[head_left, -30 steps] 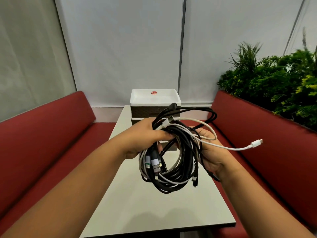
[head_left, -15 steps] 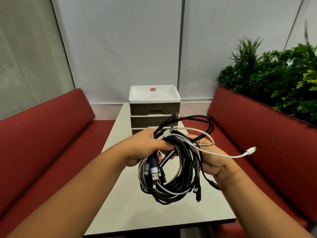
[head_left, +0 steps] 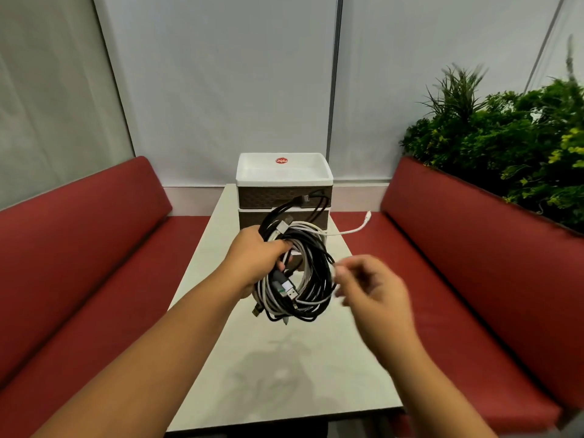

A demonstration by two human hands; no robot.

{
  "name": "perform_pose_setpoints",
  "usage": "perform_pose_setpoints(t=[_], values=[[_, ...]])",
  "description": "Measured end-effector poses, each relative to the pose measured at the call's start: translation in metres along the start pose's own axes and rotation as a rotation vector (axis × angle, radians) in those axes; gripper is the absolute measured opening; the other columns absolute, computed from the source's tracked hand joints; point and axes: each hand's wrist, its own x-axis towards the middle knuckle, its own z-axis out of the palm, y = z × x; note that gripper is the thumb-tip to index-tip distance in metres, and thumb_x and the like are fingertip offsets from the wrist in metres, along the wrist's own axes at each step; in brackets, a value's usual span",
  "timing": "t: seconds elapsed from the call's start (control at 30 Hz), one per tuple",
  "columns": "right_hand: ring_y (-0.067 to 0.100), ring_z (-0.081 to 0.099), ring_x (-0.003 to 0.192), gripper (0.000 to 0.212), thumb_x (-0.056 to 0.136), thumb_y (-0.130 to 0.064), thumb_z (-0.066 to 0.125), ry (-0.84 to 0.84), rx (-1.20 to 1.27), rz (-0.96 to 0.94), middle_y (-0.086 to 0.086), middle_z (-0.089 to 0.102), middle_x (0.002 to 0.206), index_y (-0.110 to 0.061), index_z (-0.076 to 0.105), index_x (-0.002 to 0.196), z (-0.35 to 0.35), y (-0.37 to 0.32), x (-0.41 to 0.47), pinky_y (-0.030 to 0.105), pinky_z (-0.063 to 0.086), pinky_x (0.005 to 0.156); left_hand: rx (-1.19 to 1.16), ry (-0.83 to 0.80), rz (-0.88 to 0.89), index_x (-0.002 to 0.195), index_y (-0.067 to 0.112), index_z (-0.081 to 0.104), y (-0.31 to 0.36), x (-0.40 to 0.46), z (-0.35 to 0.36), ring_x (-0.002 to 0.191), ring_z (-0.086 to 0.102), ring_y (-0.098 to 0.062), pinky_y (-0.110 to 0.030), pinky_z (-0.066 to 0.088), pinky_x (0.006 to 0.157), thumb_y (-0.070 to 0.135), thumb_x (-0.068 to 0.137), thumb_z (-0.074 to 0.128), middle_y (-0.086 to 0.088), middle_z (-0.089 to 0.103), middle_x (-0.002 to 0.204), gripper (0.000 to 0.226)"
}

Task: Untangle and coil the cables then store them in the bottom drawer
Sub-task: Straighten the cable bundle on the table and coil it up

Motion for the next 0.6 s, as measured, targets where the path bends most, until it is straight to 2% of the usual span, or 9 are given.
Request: perform_pose_setpoints(t=[0.07, 0.13, 0.17, 0.27, 0.33, 0.4, 0.47, 0.6], values=[[0.013, 0.066, 0.080, 0.013, 0.090, -0.028, 0.058, -0.234, -0.119, 0.061, -0.007, 0.070, 0.083, -0.025, 0.070, 0.094, 0.022, -0.009, -0.001, 0.030, 0.053, 0.073, 0.000, 0.025, -0.001, 0.088, 0.006, 0.069, -0.003, 0.002, 0.008, 0.050, 0.058, -0.019, -0.033, 0.051, 0.056, 0.021, 0.083, 0.069, -0.016, 0.068, 0.065, 0.015], [0.011, 0.060, 0.079, 0.020, 0.096, -0.022, 0.050, -0.297, -0.323, 0.133, -0.010, 0.065, 0.083, -0.025, 0.069, 0.101, 0.036, -0.009, 0.009, 0.026, 0.047, 0.068, 0.022, 0.052, 0.016, 0.085, 0.010, 0.069, -0.004, 0.001, 0.016, 0.050, 0.059, -0.018, -0.035, 0.052, 0.062, 0.021, 0.083, 0.069, -0.007, 0.065, 0.055, 0.011], [0.013, 0.058, 0.075, 0.023, 0.097, -0.018, 0.047, -0.298, -0.295, 0.209, -0.007, 0.063, 0.079, -0.024, 0.068, 0.096, 0.041, -0.008, 0.014, 0.026, 0.045, 0.065, 0.042, 0.065, 0.029, 0.083, 0.012, 0.069, -0.005, 0.000, 0.020, 0.049, 0.059, -0.017, -0.035, 0.053, 0.063, 0.020, 0.083, 0.069, -0.004, 0.063, 0.052, 0.008], [0.022, 0.059, 0.065, 0.028, 0.094, -0.008, 0.042, -0.259, 0.097, 0.542, 0.007, 0.062, 0.072, -0.015, 0.064, 0.077, 0.048, -0.007, 0.025, 0.029, 0.050, 0.059, 0.036, 0.078, 0.055, 0.077, 0.016, 0.070, -0.007, -0.004, 0.029, 0.050, 0.060, -0.018, -0.038, 0.056, 0.066, 0.018, 0.080, 0.069, -0.005, 0.065, 0.055, 0.004], [0.020, 0.053, 0.051, 0.025, 0.090, -0.005, 0.042, -0.256, 0.264, 0.647, 0.008, 0.054, 0.061, -0.009, 0.057, 0.071, 0.047, -0.008, 0.029, 0.023, 0.043, 0.046, 0.035, 0.068, 0.060, 0.076, 0.017, 0.072, -0.010, -0.006, 0.033, 0.054, 0.062, -0.019, -0.042, 0.057, 0.068, 0.019, 0.078, 0.070, -0.008, 0.069, 0.062, 0.004], [0.021, 0.051, 0.051, 0.019, 0.089, -0.006, 0.043, -0.281, 0.327, 0.685, 0.009, 0.051, 0.061, -0.007, 0.055, 0.073, 0.046, -0.008, 0.028, 0.023, 0.041, 0.046, 0.038, 0.063, 0.059, 0.076, 0.017, 0.072, -0.013, -0.006, 0.034, 0.056, 0.063, -0.020, -0.044, 0.058, 0.069, 0.020, 0.077, 0.071, -0.007, 0.071, 0.064, 0.004], [0.026, 0.054, 0.063, 0.015, 0.089, -0.008, 0.047, -0.274, 0.368, 0.689, 0.013, 0.053, 0.070, -0.006, 0.058, 0.079, 0.049, -0.003, 0.028, 0.029, 0.047, 0.057, 0.034, 0.056, 0.052, 0.078, 0.018, 0.072, -0.015, -0.006, 0.034, 0.062, 0.067, -0.020, -0.045, 0.060, 0.071, 0.024, 0.074, 0.072, -0.004, 0.072, 0.067, 0.007], [0.027, 0.061, 0.065, 0.016, 0.090, -0.005, 0.051, -0.242, 0.324, 0.629, 0.018, 0.059, 0.074, -0.005, 0.063, 0.079, 0.054, 0.000, 0.025, 0.035, 0.054, 0.061, 0.028, 0.002, 0.025, 0.089, 0.022, 0.072, -0.018, -0.003, 0.030, 0.081, 0.072, -0.019, -0.045, 0.059, 0.080, 0.041, 0.059, 0.071, 0.003, 0.075, 0.084, 0.036]])
